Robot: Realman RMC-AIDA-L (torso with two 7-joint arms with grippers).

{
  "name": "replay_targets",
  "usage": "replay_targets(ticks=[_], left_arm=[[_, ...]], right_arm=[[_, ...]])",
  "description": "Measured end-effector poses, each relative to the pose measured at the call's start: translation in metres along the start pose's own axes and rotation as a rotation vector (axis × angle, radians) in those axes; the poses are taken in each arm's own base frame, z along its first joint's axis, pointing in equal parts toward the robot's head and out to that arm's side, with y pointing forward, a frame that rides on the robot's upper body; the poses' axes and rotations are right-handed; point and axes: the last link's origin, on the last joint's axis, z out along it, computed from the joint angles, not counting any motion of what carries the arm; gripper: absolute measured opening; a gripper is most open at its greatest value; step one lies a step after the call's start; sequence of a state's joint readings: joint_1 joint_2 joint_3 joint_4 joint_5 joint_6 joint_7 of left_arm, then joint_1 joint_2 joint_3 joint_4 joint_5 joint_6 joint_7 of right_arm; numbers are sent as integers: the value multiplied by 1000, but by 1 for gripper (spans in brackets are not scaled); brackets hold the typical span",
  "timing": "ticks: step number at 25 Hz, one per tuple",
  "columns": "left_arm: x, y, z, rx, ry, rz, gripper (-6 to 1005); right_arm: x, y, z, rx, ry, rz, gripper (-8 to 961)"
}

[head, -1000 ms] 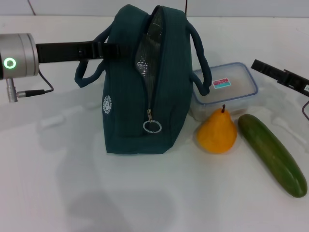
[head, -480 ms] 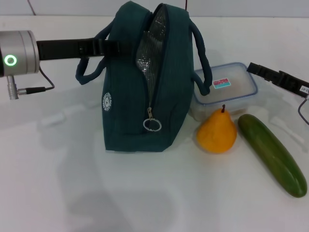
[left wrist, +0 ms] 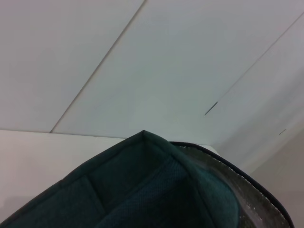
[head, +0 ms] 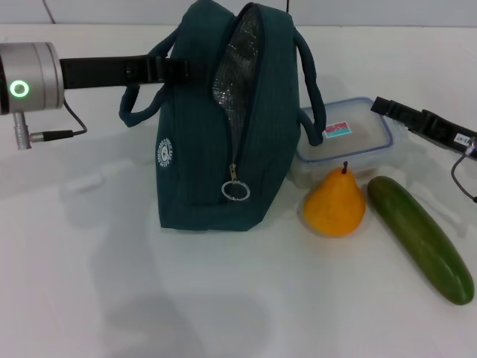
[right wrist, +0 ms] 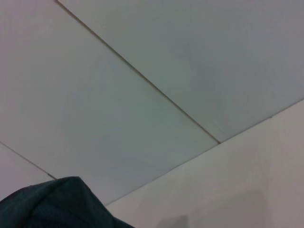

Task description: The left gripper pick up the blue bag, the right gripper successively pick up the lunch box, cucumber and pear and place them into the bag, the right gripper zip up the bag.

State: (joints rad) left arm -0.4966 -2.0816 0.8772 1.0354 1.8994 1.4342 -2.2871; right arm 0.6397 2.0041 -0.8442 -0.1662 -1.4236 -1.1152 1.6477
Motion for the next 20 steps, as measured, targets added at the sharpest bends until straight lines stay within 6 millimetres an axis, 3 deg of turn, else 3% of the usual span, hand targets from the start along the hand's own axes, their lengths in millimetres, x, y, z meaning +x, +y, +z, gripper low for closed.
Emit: replay_targets(ticks=[20], left_arm=[[-2,0,1,-2,-4,7,37]], right_arm=[[4,10,10,-39,28,18,787]])
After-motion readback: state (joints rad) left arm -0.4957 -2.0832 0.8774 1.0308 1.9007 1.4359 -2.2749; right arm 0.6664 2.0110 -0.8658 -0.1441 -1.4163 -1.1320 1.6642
